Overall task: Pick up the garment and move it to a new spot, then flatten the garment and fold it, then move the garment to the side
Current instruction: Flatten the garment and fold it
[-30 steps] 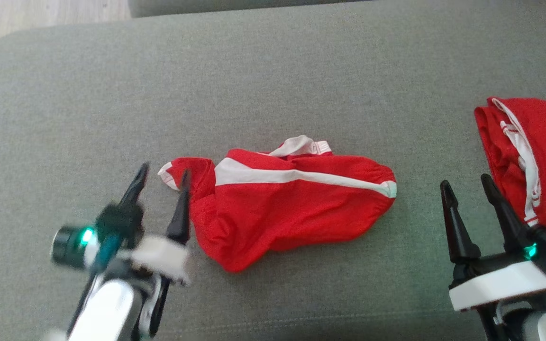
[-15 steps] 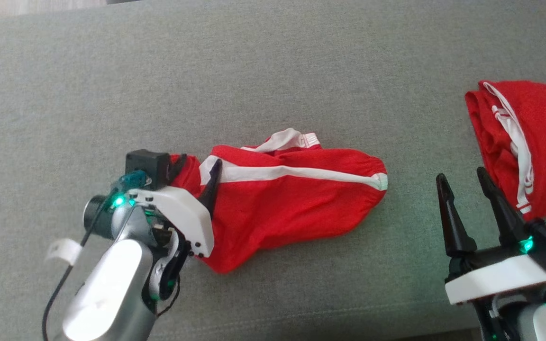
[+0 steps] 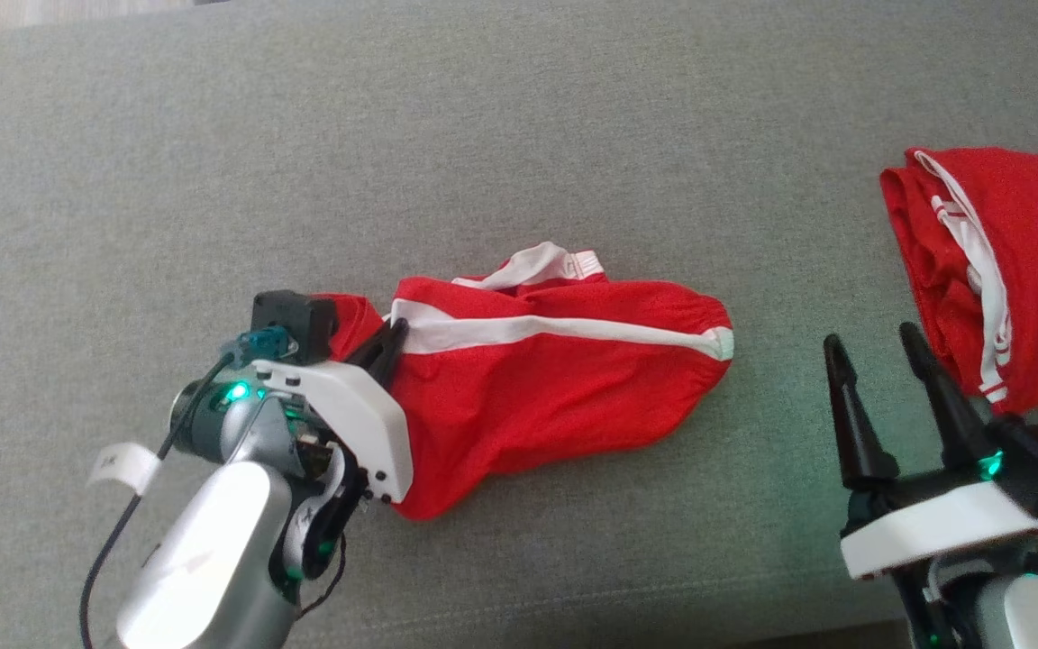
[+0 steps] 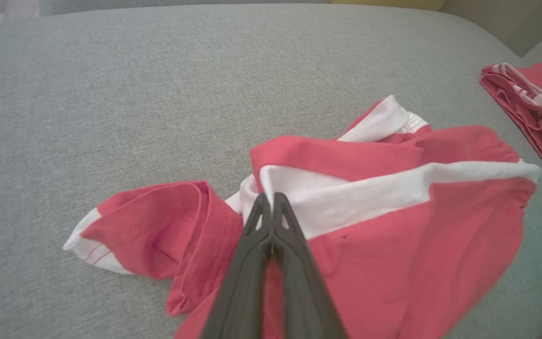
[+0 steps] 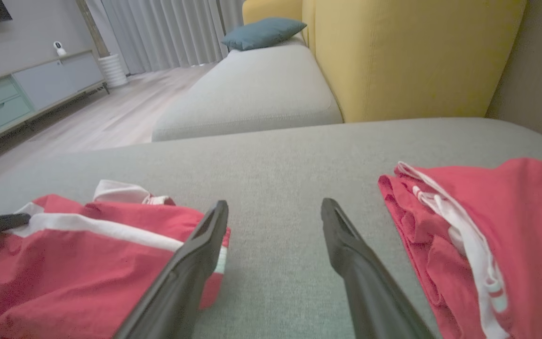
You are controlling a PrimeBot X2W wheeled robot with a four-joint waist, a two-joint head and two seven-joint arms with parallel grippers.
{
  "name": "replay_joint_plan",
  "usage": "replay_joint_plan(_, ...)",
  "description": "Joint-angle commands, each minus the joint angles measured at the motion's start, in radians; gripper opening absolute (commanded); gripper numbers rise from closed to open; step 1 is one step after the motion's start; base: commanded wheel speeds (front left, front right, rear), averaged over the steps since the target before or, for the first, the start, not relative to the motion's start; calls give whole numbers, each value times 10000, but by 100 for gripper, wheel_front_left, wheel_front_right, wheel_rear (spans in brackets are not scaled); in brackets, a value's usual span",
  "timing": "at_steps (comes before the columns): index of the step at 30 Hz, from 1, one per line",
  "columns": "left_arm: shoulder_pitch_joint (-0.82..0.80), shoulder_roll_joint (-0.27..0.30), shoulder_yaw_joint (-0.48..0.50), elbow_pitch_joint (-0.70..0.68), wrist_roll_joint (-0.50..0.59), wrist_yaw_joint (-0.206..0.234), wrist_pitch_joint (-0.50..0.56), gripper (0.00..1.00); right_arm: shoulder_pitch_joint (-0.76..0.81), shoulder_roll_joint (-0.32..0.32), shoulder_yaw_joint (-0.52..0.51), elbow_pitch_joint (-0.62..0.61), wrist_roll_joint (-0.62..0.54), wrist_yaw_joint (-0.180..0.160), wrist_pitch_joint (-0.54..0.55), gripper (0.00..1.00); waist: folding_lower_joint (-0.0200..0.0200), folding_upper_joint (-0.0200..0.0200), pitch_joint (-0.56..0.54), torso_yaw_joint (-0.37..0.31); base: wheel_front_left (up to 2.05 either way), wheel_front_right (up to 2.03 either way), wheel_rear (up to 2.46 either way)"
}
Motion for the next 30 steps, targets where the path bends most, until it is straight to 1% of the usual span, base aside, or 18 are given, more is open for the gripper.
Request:
replay_joint_plan(1, -341, 214, 376, -412, 88, 22, -88, 0, -382, -167, 275, -231, 113, 37, 52, 100, 0, -1, 14, 11, 0, 0, 0)
replay_joint_plan(7, -421, 215, 252, -501, 155, -5, -154, 0, -949, -719, 1153, 777, 556, 37, 962, 100, 0, -1, 109, 136, 0, 0, 0)
replay_joint_plan(12, -556, 159, 118, -551, 215, -45, -218, 0, -1745, -942, 1785, 1495, 1123, 37, 1716, 100, 0, -1, 263, 296, 0, 0, 0)
replay_joint_plan(17, -666, 100, 20, -532, 213, -102, -287, 0, -2407, -1113, 2237, 1903, 1532, 37, 2489, 100, 0, -1, 378, 410, 0, 0, 0)
replay_joint_plan(22, -773, 70, -61, -501, 233, -131, -343, 0, -2708, -1246, 2398, 2076, 1754, 37, 3025, 100, 0, -1, 471, 499, 0, 0, 0)
replay_joint_plan(23, -788, 66, -71, -496, 234, -131, -355, 0, -2736, -1253, 2439, 2083, 1827, 37, 3110, 76, 0, -1, 485, 513, 0, 0, 0)
replay_joint_plan(24, -803, 62, -78, -494, 234, -129, -365, 0, -2762, -1273, 2479, 2071, 1886, 37, 3173, 43, 0, -1, 505, 524, 0, 0, 0)
replay_joint_plan(25, -817, 59, -83, -493, 234, -127, -379, 0, -2781, -1295, 2514, 2045, 1948, 37, 3205, 0, 0, -1, 524, 534, 0, 0, 0)
replay_joint_plan(30, -851, 84, -88, -517, 286, -112, -564, 0, -2792, -1393, 2491, 1837, 1976, 37, 3028, 0, 0, -1, 545, 550, 0, 0, 0)
